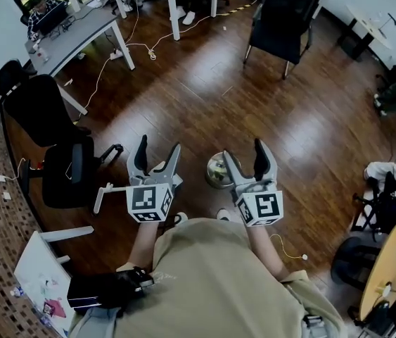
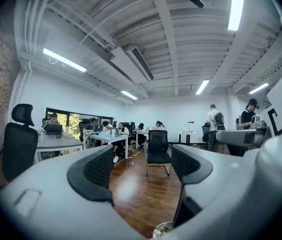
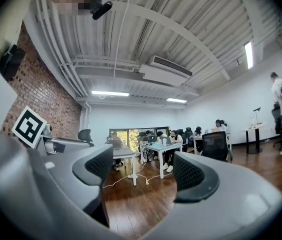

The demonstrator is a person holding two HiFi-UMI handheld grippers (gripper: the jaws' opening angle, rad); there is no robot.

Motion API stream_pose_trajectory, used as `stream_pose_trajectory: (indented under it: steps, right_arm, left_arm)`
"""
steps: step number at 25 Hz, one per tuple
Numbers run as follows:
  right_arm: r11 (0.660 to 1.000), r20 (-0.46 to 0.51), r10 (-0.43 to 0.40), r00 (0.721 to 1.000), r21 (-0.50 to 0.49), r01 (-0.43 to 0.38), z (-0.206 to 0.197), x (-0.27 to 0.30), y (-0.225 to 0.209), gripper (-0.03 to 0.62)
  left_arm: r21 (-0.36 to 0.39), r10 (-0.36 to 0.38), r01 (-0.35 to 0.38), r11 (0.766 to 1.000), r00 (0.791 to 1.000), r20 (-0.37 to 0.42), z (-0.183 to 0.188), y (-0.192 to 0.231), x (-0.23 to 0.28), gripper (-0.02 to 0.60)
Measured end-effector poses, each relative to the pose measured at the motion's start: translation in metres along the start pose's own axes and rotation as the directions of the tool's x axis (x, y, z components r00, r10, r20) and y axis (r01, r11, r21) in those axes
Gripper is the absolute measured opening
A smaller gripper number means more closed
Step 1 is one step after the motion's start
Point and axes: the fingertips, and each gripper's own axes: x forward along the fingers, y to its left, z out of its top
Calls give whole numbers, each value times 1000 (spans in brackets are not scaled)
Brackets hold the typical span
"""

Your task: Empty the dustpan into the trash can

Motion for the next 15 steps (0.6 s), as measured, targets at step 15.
stream_pose_trajectory:
  steps: [15]
  right_arm:
    - [999, 18, -49, 999, -11, 49, 8, -39, -69, 408]
  left_arm:
    - [3, -35, 35, 999, 999, 19, 6, -68, 23, 350]
